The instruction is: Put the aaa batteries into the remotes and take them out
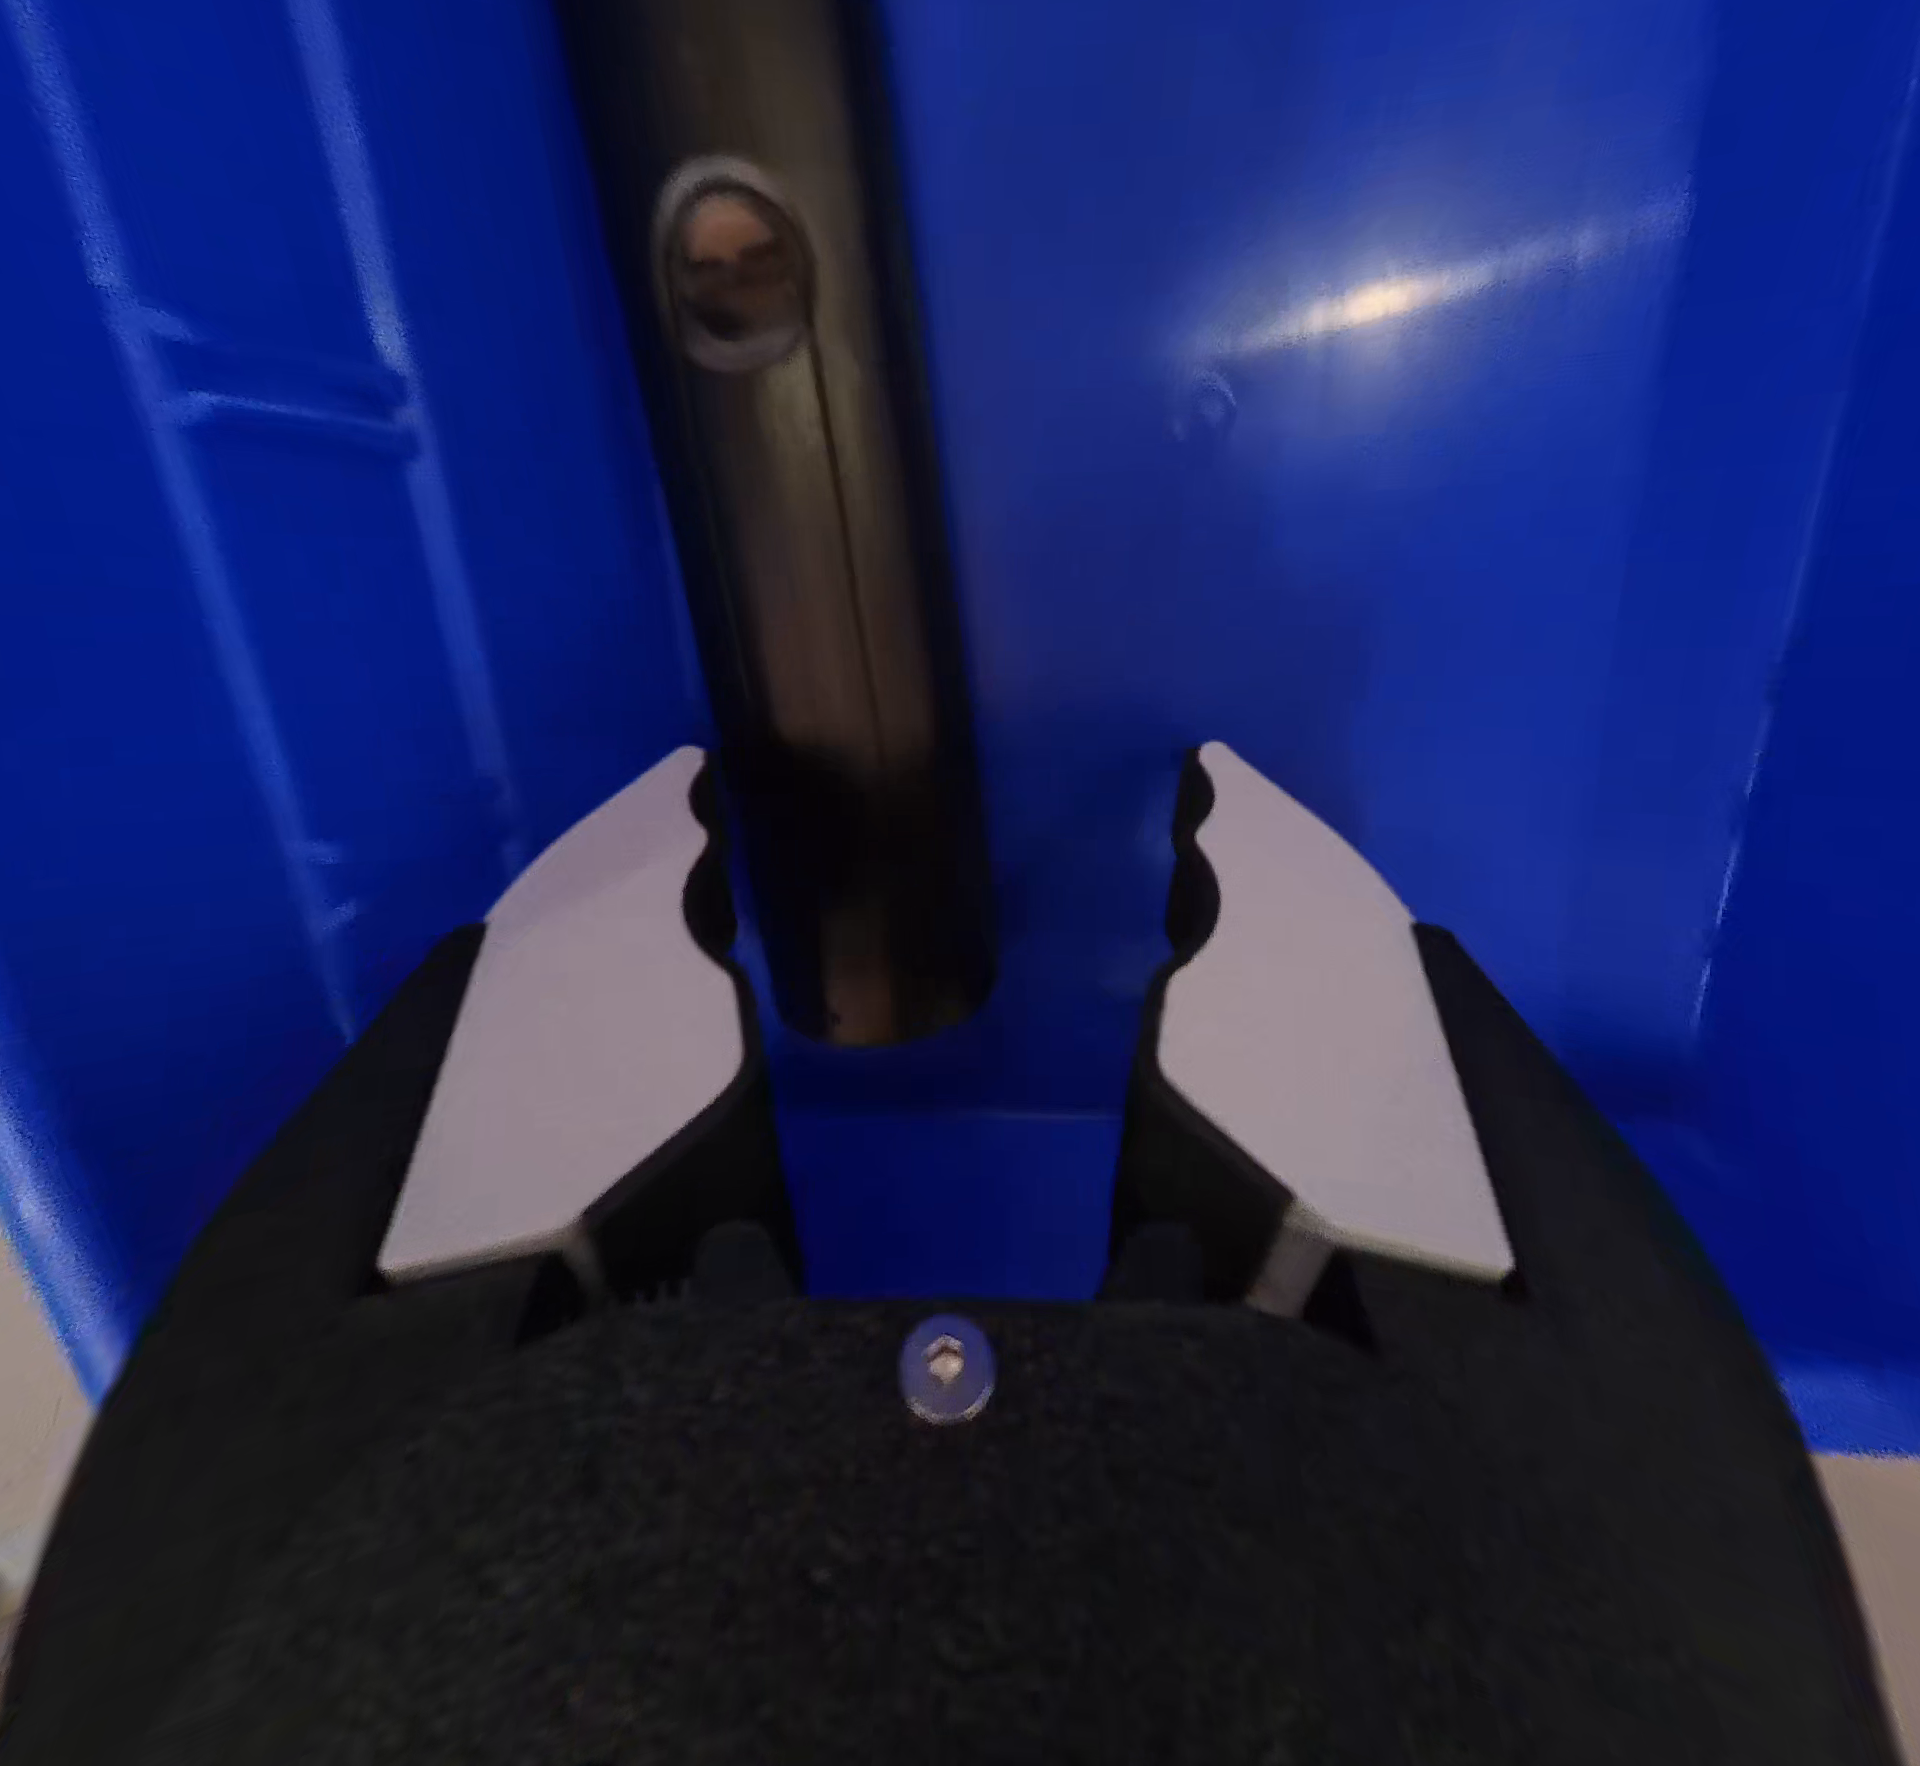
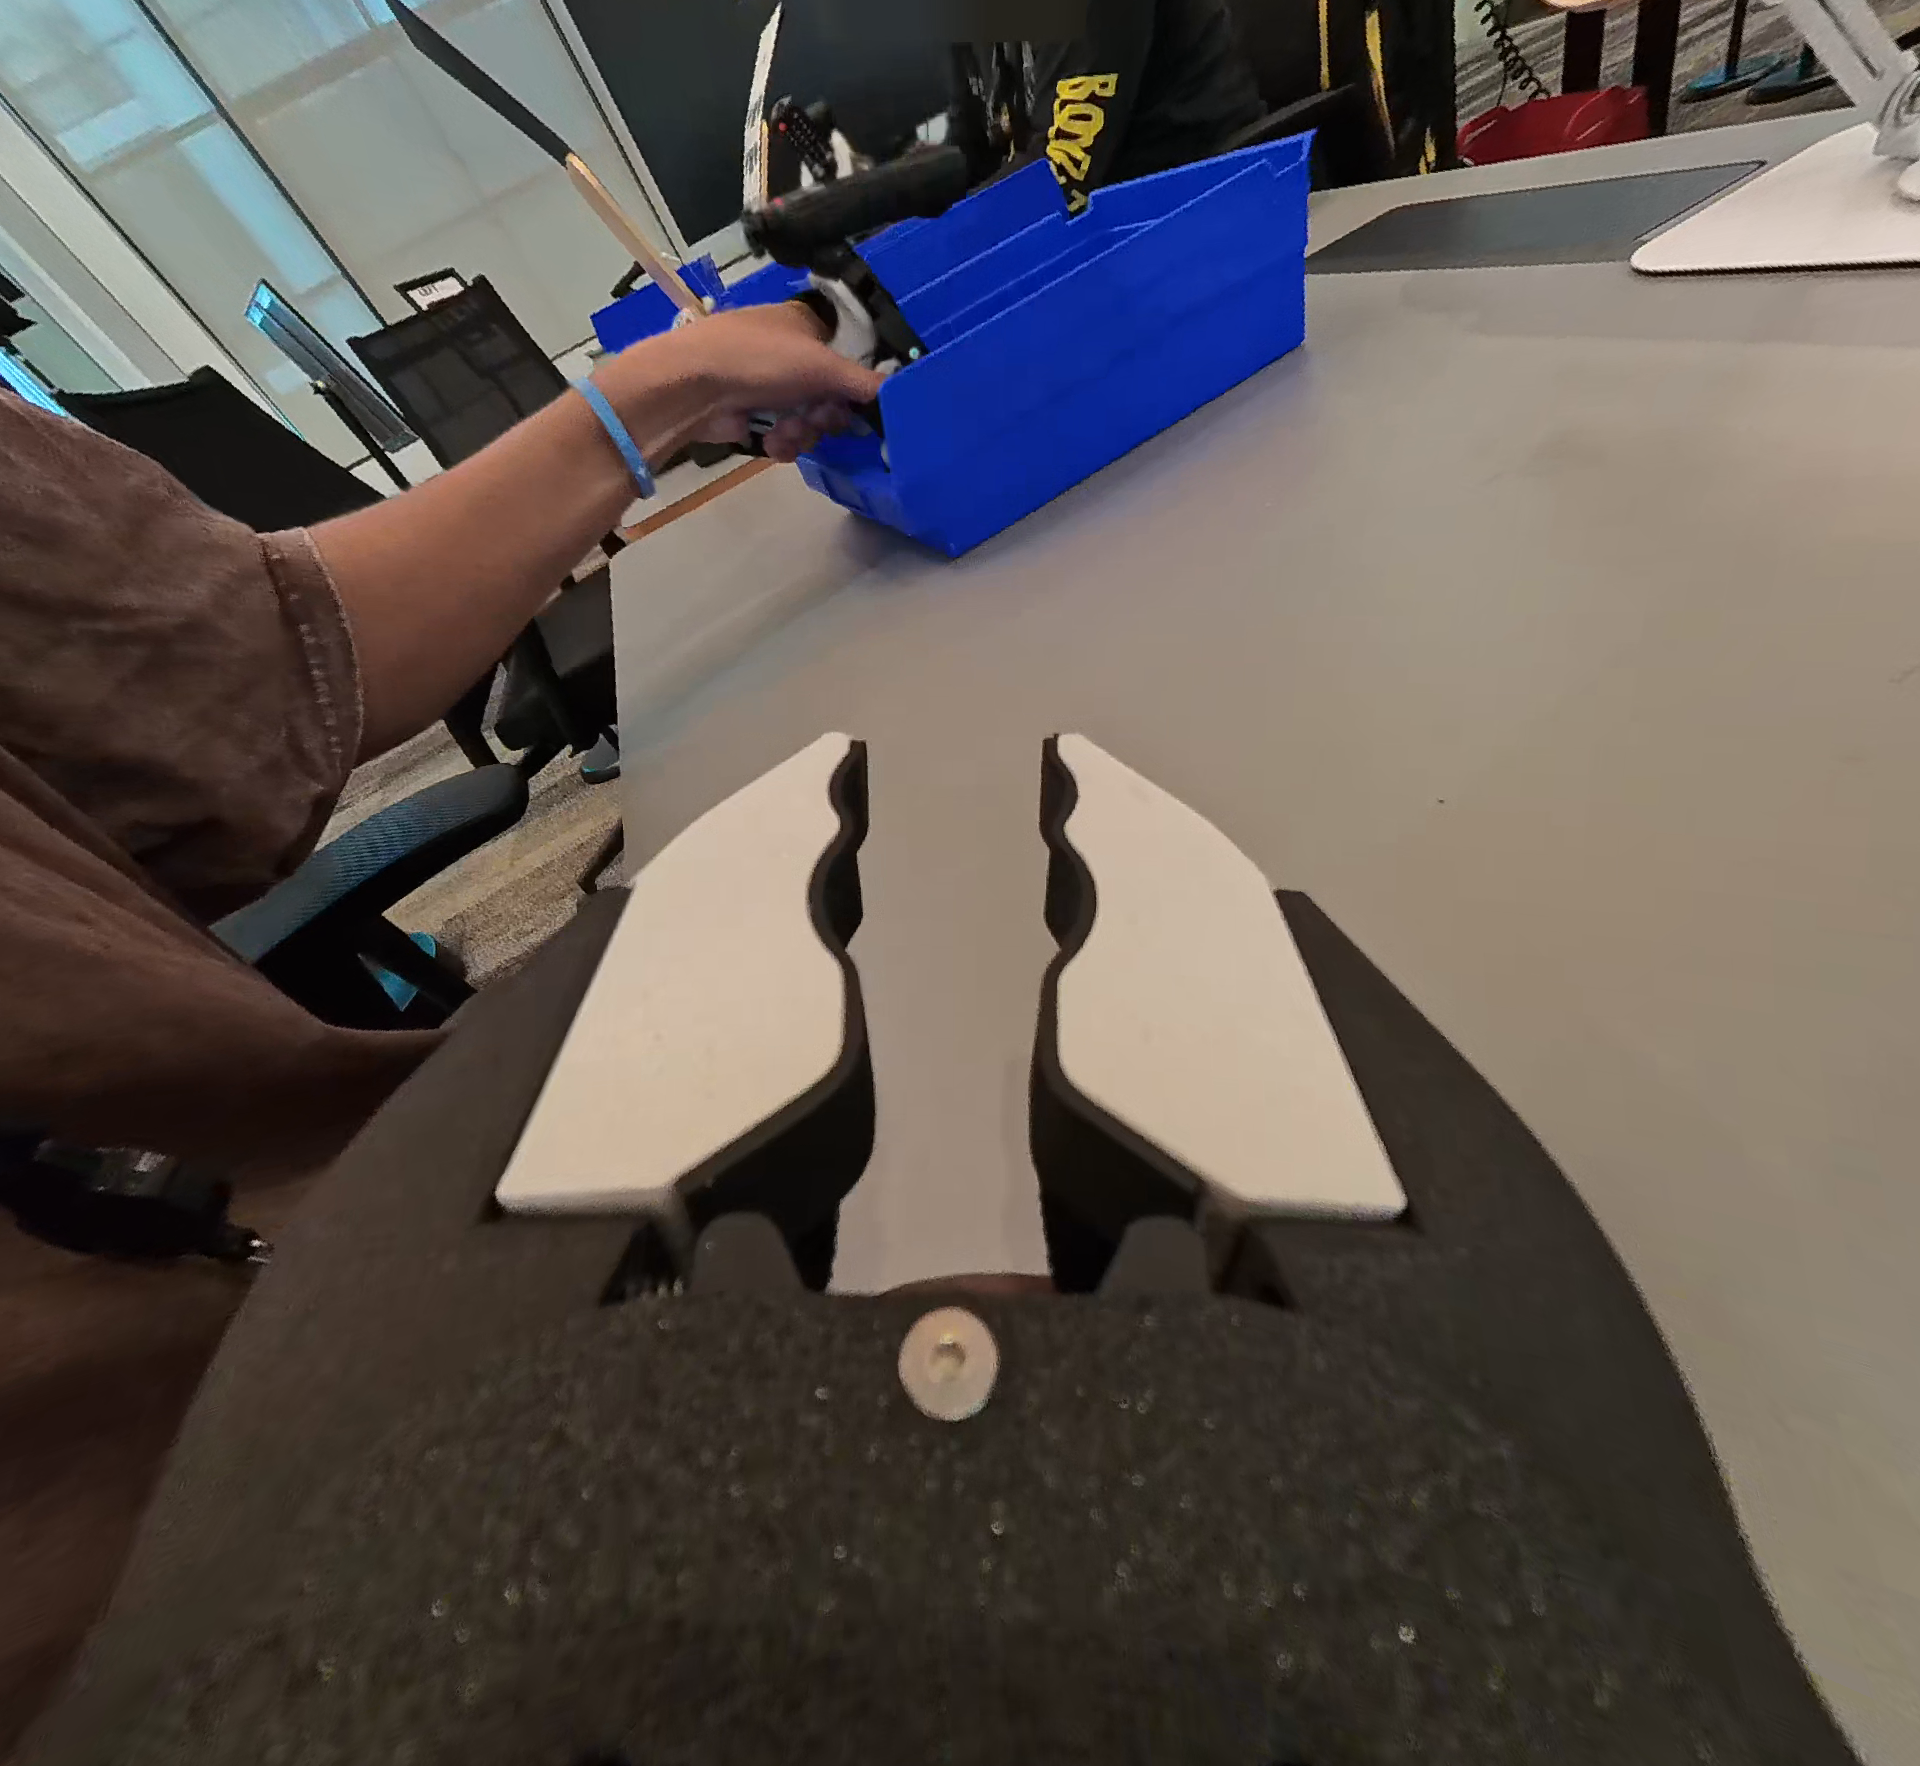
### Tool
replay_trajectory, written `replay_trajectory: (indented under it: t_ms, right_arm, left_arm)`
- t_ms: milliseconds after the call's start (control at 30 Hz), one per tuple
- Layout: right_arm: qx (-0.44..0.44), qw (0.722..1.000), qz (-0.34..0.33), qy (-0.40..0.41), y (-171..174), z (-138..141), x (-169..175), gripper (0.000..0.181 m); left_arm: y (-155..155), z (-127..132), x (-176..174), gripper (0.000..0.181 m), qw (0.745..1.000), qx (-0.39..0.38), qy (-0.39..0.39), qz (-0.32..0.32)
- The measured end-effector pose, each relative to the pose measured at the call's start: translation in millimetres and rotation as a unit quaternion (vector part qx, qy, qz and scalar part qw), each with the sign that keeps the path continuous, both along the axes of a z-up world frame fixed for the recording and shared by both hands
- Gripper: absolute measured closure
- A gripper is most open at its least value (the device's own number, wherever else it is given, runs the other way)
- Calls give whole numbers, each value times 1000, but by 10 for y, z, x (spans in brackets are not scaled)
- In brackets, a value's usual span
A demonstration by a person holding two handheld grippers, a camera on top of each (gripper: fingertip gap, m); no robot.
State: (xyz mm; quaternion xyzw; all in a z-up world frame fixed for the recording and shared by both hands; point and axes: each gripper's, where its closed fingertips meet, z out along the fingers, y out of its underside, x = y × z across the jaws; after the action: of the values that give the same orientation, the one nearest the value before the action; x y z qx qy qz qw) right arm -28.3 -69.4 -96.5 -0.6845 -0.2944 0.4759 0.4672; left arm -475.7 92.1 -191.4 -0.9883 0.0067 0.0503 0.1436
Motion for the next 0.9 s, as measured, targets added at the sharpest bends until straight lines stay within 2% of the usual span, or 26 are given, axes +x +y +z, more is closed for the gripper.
replay_trajectory:
  t_ms: [33, 167, 200, 233, 433, 733, 800, 900]
  right_arm:
    - [1, 1000, 0, -2, -4, -3, -5, 150]
    - [2, 1000, 3, -20, -13, -56, -32, 150]
    - [1, 1000, 5, -26, -19, -76, -43, 150]
    - [2, 999, 7, -32, -28, -92, -56, 150]
    - [6, 998, 21, -58, -80, -167, -147, 150]
    - [1, 999, 6, -42, -20, -126, -83, 151]
    - [-1, 999, 3, -37, -6, -114, -60, 151]
    - [-4, 1000, 2, -30, -6, -96, -47, 151]
  left_arm:
    - [16, -4, -26, 105, 1000, 3, -3, 16]
    - [80, -21, -31, 104, 999, 22, -20, 28]
    - [79, -17, -47, 111, 999, 23, -19, 22]
    - [73, -1, -103, 134, 1000, 23, -7, 17]
    - [36, 6, -76, 135, 1000, 16, -6, -4]
    - [121, 148, 401, 135, 997, 47, -9, -53]
    - [88, 56, 477, 135, 998, 5, -19, -66]
    - [77, 18, 498, 134, 996, -14, -19, -82]
